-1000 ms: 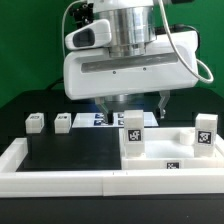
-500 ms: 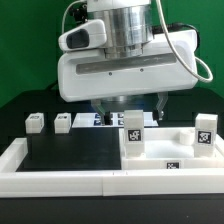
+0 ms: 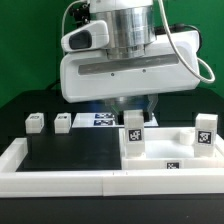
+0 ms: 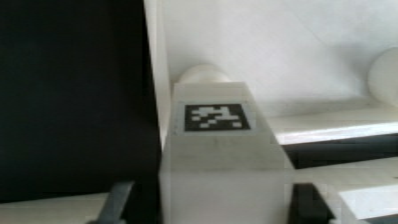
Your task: Assemble square table
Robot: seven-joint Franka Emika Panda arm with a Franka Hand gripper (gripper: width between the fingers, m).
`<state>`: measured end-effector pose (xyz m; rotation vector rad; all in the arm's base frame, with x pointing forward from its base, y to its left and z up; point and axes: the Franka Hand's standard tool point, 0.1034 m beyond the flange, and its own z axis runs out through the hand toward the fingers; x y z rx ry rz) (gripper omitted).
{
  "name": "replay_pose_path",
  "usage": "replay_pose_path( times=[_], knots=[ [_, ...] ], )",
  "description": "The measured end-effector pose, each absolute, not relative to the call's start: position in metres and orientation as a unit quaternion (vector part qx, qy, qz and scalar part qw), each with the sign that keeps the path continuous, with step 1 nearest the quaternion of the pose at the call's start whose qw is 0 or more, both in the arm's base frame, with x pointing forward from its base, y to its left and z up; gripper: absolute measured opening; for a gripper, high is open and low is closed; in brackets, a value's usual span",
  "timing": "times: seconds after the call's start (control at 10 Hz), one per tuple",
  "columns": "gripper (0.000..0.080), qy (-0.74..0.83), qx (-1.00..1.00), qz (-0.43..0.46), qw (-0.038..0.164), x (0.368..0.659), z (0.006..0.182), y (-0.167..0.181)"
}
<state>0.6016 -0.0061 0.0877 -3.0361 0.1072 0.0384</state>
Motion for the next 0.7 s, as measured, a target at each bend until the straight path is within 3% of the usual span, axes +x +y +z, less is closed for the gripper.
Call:
replay_pose_path(
  times=[0.3,0.7],
  knots=[
    [0.029,0.055,-0.997,0.014,0.052,0.6016,0.0877,-0.006],
    [0.0291,0.266,-0.963,0.002,0.045,0.6015,0.0874,-0.0019]
  ],
)
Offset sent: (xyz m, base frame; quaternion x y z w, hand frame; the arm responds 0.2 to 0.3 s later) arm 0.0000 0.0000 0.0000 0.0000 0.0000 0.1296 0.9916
